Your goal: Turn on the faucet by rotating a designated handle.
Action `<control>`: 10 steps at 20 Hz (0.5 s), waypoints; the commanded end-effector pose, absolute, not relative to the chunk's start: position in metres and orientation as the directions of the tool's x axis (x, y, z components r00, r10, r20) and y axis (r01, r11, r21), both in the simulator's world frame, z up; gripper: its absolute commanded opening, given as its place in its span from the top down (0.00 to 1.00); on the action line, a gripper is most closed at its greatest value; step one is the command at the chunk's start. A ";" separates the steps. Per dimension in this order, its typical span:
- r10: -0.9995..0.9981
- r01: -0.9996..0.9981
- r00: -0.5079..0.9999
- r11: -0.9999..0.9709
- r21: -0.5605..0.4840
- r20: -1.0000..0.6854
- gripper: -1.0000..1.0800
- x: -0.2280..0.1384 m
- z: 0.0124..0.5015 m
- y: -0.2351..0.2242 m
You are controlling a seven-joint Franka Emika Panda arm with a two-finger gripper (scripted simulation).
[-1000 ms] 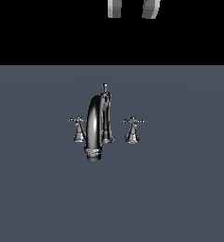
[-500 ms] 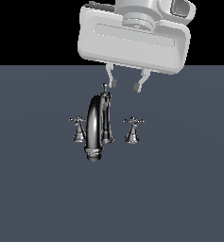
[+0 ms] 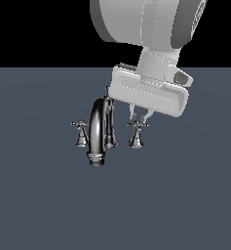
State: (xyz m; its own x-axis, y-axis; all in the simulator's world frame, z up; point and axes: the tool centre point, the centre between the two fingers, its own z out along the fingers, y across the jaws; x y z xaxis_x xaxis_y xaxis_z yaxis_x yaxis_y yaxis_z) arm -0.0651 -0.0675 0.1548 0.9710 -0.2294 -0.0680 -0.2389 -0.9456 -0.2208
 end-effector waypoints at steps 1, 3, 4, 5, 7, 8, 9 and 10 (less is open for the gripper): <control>-0.346 -0.348 0.937 -0.914 -0.209 -0.047 0.60 -0.055 0.148 -0.111; -0.389 -0.402 0.915 -0.896 -0.191 -0.105 0.55 -0.068 0.103 -0.075; -0.438 -0.447 0.894 -0.868 -0.214 -0.093 0.47 -0.041 0.107 -0.067; -0.509 -0.516 0.857 -0.839 -0.172 -0.083 0.22 -0.050 0.089 -0.096; -0.660 -0.660 0.749 -0.735 -0.158 -0.059 0.15 -0.054 0.088 -0.181; -0.677 -0.671 0.736 -0.734 -0.104 0.021 0.88 -0.044 0.094 -0.227; -0.691 -0.687 0.723 -0.722 -0.085 0.028 0.85 -0.051 0.094 -0.240; -0.744 -0.736 0.668 -0.666 -0.122 0.031 0.86 -0.048 0.095 -0.245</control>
State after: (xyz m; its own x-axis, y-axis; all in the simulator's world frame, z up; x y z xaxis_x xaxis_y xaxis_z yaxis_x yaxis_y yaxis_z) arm -0.0508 -0.1285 0.0979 0.8204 -0.5670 -0.0737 -0.5711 -0.8060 -0.1556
